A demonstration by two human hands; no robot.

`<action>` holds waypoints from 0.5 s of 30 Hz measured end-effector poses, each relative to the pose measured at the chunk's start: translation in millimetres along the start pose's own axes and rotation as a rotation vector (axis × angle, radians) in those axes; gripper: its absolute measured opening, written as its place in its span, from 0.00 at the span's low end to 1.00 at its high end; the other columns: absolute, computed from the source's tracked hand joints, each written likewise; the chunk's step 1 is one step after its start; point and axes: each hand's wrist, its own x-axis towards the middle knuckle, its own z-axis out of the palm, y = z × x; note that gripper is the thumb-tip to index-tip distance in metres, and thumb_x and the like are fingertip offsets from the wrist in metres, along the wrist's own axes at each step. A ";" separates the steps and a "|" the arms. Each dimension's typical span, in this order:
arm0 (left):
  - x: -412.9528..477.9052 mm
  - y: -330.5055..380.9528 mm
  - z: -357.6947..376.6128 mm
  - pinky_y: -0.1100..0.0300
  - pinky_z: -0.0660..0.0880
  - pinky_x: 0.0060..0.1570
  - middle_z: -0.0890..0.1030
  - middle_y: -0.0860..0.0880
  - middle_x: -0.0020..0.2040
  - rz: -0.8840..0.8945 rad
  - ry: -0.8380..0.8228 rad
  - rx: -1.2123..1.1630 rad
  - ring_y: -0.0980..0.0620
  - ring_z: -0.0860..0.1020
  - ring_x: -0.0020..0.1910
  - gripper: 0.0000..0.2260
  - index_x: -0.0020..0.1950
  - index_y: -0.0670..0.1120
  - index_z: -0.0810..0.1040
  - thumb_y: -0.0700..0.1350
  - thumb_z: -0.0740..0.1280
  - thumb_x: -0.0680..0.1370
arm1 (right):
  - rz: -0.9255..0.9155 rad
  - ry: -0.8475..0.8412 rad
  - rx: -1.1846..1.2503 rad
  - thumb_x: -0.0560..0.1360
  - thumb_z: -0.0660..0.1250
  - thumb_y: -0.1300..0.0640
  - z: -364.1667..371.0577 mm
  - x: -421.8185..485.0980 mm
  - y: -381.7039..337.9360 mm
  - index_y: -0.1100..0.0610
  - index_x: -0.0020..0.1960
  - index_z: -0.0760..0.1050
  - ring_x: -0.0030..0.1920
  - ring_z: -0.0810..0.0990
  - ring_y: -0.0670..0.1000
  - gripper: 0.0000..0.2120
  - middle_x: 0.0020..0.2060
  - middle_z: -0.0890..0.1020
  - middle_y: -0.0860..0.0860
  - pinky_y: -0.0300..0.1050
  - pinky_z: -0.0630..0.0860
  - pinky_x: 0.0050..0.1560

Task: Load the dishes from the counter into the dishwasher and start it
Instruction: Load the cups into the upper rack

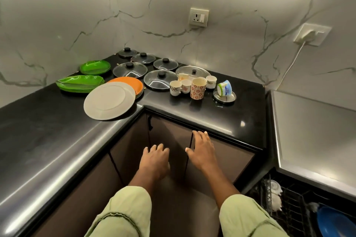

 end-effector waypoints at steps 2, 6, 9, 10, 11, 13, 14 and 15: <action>23.8 -2.2 -10.3 0.44 0.53 0.77 0.58 0.46 0.80 -0.002 0.010 -0.002 0.44 0.55 0.79 0.25 0.79 0.49 0.60 0.49 0.59 0.82 | 0.001 -0.002 0.026 0.77 0.67 0.50 -0.4 23.4 1.6 0.54 0.79 0.56 0.79 0.51 0.53 0.34 0.78 0.59 0.53 0.51 0.53 0.78; 71.7 -3.8 -28.8 0.45 0.51 0.77 0.54 0.46 0.81 -0.004 0.025 -0.028 0.45 0.52 0.80 0.27 0.80 0.50 0.55 0.50 0.59 0.82 | -0.015 -0.003 0.044 0.77 0.68 0.50 -3.0 74.5 8.5 0.54 0.78 0.58 0.78 0.55 0.53 0.34 0.76 0.62 0.53 0.51 0.57 0.77; 101.0 -9.6 -34.7 0.46 0.51 0.77 0.53 0.46 0.81 -0.017 0.030 -0.030 0.45 0.51 0.80 0.28 0.81 0.50 0.54 0.51 0.60 0.83 | -0.024 -0.016 0.048 0.77 0.68 0.49 -3.6 109.0 11.8 0.53 0.77 0.58 0.77 0.58 0.53 0.33 0.75 0.63 0.52 0.52 0.60 0.75; 108.8 -12.7 -35.4 0.46 0.50 0.77 0.53 0.46 0.81 -0.023 0.018 -0.028 0.46 0.51 0.80 0.29 0.81 0.50 0.53 0.51 0.60 0.83 | -0.019 -0.021 0.053 0.77 0.68 0.49 -3.5 118.9 12.2 0.53 0.77 0.58 0.76 0.60 0.53 0.33 0.75 0.64 0.52 0.53 0.62 0.74; 114.4 -15.7 -36.0 0.46 0.50 0.77 0.52 0.46 0.81 -0.028 0.005 -0.024 0.46 0.51 0.80 0.29 0.81 0.50 0.53 0.51 0.60 0.83 | -0.012 -0.023 0.066 0.76 0.68 0.49 -2.9 125.7 12.2 0.53 0.77 0.58 0.75 0.61 0.53 0.33 0.75 0.64 0.52 0.53 0.64 0.73; 129.4 -22.3 -38.1 0.46 0.49 0.77 0.51 0.46 0.82 -0.043 -0.006 -0.018 0.46 0.49 0.80 0.30 0.81 0.50 0.52 0.52 0.61 0.82 | -0.023 -0.028 0.096 0.76 0.69 0.50 -2.2 142.9 9.7 0.52 0.77 0.58 0.74 0.63 0.53 0.34 0.74 0.65 0.51 0.53 0.66 0.72; 138.0 -26.0 -40.0 0.46 0.48 0.77 0.50 0.46 0.82 -0.047 -0.012 -0.019 0.46 0.48 0.80 0.30 0.81 0.50 0.52 0.52 0.61 0.82 | -0.026 -0.032 0.106 0.76 0.69 0.50 -1.9 152.7 7.6 0.51 0.77 0.58 0.74 0.64 0.52 0.34 0.74 0.65 0.51 0.53 0.66 0.72; 146.4 -30.0 -42.5 0.46 0.48 0.77 0.50 0.46 0.82 -0.046 -0.019 -0.021 0.46 0.48 0.80 0.31 0.81 0.50 0.51 0.52 0.61 0.82 | -0.022 -0.034 0.118 0.76 0.69 0.51 -1.6 162.9 5.8 0.51 0.77 0.58 0.74 0.64 0.52 0.34 0.75 0.64 0.51 0.52 0.66 0.72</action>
